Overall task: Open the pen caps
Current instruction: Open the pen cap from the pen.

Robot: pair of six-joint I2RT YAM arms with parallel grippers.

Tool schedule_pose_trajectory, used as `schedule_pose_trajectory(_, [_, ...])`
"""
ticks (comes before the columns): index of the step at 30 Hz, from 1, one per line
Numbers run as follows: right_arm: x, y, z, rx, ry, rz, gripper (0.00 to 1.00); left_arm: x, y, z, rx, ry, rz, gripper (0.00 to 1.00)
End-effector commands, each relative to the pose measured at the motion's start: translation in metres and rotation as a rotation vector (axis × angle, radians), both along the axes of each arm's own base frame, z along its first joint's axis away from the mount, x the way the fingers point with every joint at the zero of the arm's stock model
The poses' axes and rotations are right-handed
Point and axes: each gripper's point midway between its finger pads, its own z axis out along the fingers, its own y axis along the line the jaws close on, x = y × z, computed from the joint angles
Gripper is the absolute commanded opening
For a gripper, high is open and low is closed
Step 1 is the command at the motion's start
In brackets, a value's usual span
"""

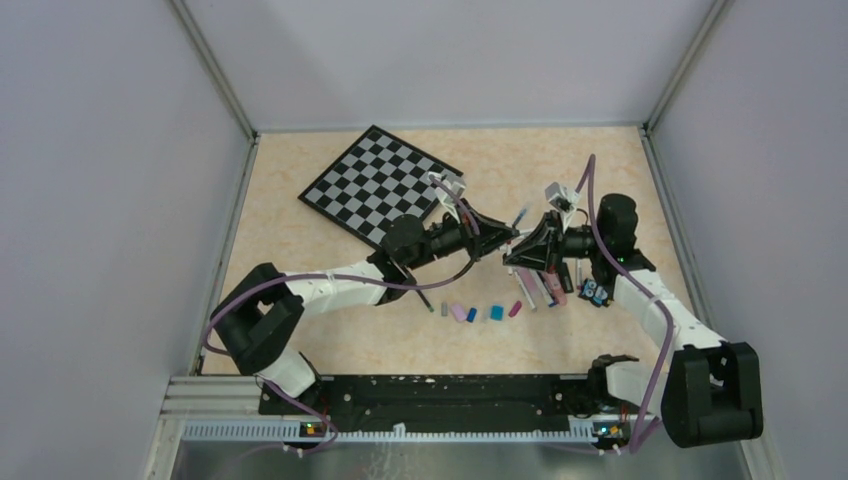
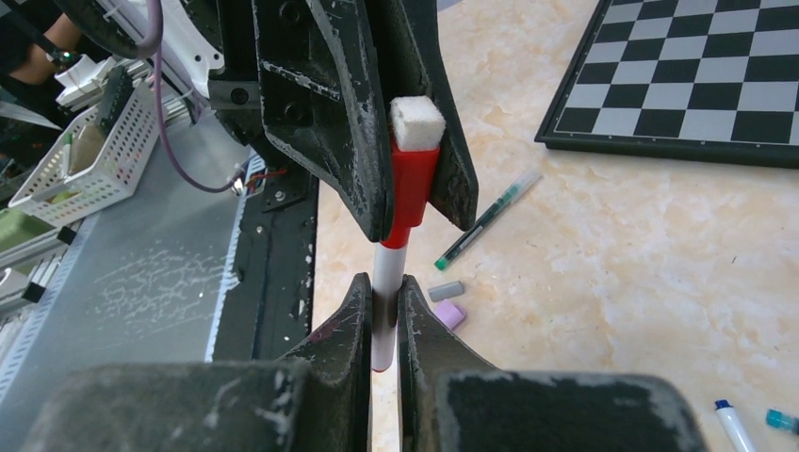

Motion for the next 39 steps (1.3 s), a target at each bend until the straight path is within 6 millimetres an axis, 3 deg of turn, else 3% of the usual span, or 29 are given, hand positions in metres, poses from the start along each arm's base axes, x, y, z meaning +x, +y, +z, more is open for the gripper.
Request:
schedule_pose_trajectory(1, [-0.057,0.007,-0.022,0.033,0.222,0.218,0.0,0.042,0.131,0.215,-0.609,-0.321,0.47,0.0])
schedule_pose_trajectory(10, [-0.056,0.011,-0.028,0.026,0.254,0.23,0.0,0.03,0.156,0.255,-0.652,-0.412,0.527,0.0])
schedule_pose_trajectory(24, [-0.062,0.016,-0.034,0.017,0.282,0.258,0.0,0.037,0.171,0.257,-0.668,-0.405,0.561,0.0])
schedule_pose_trajectory(33, [-0.07,0.025,-0.046,-0.006,0.344,0.297,0.0,0.037,0.184,0.277,-0.681,-0.455,0.602,0.0])
schedule_pose_trajectory(39, [-0.071,0.027,-0.049,-0.012,0.372,0.304,0.0,0.039,0.19,0.27,-0.672,-0.447,0.625,0.0])
